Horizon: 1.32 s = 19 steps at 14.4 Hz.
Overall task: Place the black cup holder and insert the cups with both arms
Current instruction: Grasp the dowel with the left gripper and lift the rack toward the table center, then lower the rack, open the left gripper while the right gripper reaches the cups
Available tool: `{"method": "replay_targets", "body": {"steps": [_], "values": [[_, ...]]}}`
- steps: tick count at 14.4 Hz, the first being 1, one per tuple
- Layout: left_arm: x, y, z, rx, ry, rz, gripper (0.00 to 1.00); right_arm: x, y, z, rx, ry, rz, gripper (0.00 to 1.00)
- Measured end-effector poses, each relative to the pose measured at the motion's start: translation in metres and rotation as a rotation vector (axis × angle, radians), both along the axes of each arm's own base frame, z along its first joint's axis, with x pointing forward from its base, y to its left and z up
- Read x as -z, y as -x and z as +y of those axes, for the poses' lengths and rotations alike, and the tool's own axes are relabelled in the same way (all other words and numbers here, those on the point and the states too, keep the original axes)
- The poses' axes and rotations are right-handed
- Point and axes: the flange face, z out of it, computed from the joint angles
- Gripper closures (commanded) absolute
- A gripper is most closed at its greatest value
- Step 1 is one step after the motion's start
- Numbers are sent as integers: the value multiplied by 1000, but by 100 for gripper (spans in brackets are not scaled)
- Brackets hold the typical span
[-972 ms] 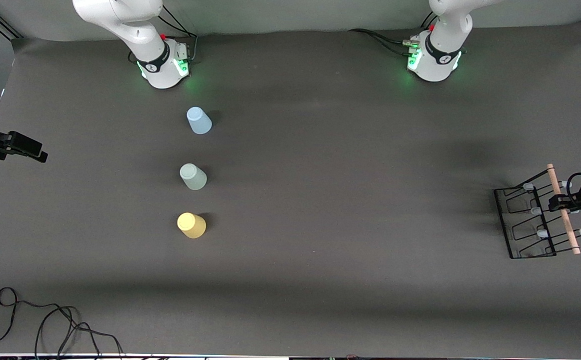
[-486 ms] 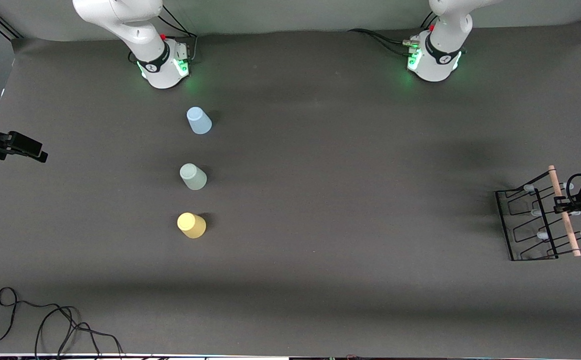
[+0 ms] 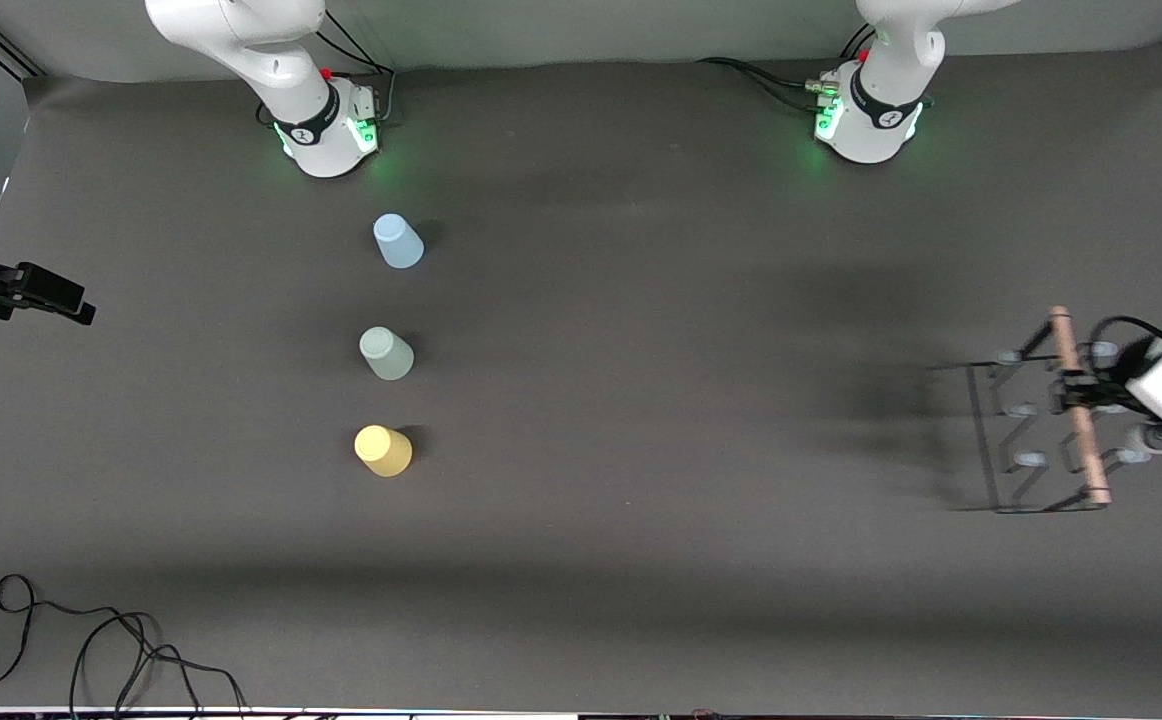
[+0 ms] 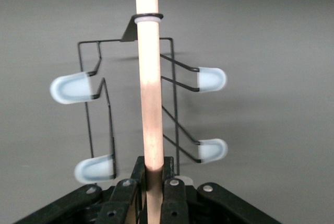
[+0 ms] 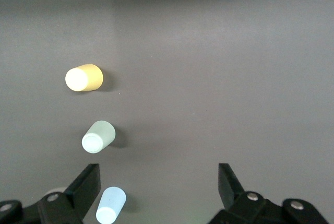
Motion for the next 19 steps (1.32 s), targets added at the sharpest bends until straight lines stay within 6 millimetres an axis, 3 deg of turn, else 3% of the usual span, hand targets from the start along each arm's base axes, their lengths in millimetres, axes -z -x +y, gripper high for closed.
{"method": "replay_targets", "body": {"steps": [2,4,7,10,12,19], "values": [[-16,10,-74,-30,11,12,100,0,0,-1,1,0,0,0],[-20,22,-147,-67,12,21,100,0,0,-1,2,0,0,0],[-12,52,-253,-144,2,45,100,0,1,-1,2,0,5,0],[4,83,-344,-173,20,17,100,1,2,-1,2,-1,14,0],[18,98,-390,-197,46,-14,100,1,2,-1,2,-1,14,0],[80,146,-516,-89,59,9,100,1,2,-1,2,-1,15,0]]}}
